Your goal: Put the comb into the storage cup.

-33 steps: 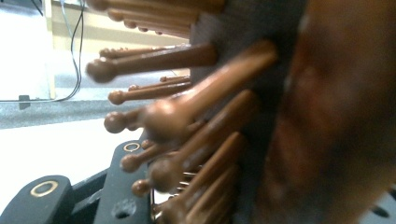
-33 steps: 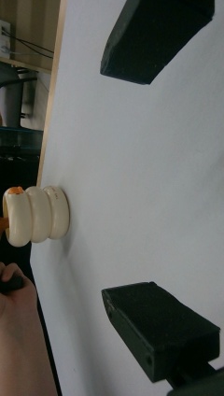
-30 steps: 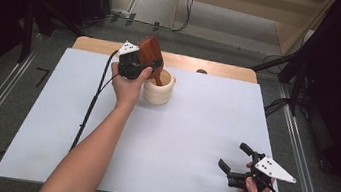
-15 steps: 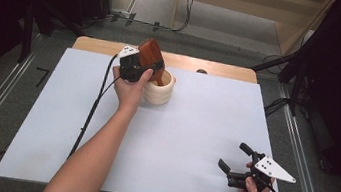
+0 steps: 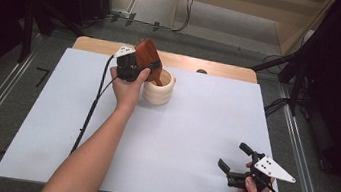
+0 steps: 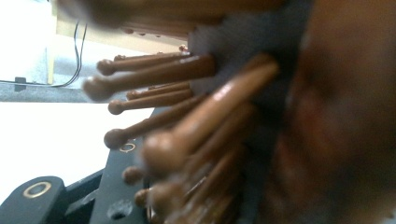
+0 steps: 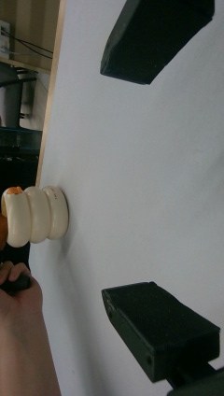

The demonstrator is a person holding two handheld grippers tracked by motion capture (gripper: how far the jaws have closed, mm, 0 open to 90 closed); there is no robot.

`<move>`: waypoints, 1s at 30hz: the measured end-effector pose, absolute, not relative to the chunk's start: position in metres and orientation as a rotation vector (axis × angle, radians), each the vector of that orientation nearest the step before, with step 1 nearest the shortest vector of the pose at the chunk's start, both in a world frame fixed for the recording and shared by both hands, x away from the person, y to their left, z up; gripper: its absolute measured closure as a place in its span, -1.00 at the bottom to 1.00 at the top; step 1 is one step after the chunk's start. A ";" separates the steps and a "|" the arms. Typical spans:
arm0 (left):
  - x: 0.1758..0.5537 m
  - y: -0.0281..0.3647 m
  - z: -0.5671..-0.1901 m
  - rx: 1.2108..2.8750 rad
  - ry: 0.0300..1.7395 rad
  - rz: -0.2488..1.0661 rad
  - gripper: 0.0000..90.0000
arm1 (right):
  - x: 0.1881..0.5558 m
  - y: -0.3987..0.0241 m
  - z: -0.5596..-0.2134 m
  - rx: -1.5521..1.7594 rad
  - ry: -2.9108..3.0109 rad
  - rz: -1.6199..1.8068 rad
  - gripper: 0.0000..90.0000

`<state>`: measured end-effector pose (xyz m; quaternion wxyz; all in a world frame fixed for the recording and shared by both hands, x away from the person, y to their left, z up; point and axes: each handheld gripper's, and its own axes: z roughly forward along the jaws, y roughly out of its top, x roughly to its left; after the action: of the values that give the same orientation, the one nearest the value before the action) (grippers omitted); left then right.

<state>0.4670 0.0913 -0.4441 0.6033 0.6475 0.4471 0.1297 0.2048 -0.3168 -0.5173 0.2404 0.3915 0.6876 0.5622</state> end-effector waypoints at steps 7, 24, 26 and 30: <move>0.466 0.092 -0.442 1.502 1.058 0.317 -0.17 | 0.205 -0.317 -0.517 1.073 1.877 1.539 -1.00; 0.462 0.093 -0.444 1.544 1.016 0.320 -0.81 | 0.205 -0.317 -0.517 1.072 1.880 1.541 -1.00; 0.461 0.093 -0.444 1.554 1.007 0.332 -0.82 | 0.205 -0.317 -0.517 1.071 1.880 1.541 -1.00; 0.460 0.095 -0.445 1.571 0.999 0.359 -0.91 | 0.205 -0.317 -0.517 1.070 1.883 1.541 -1.00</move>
<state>0.4596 0.0946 -0.4452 0.5831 0.6732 0.4281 0.1537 0.2049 -0.3168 -0.5173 0.2395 0.3909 0.6877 0.5630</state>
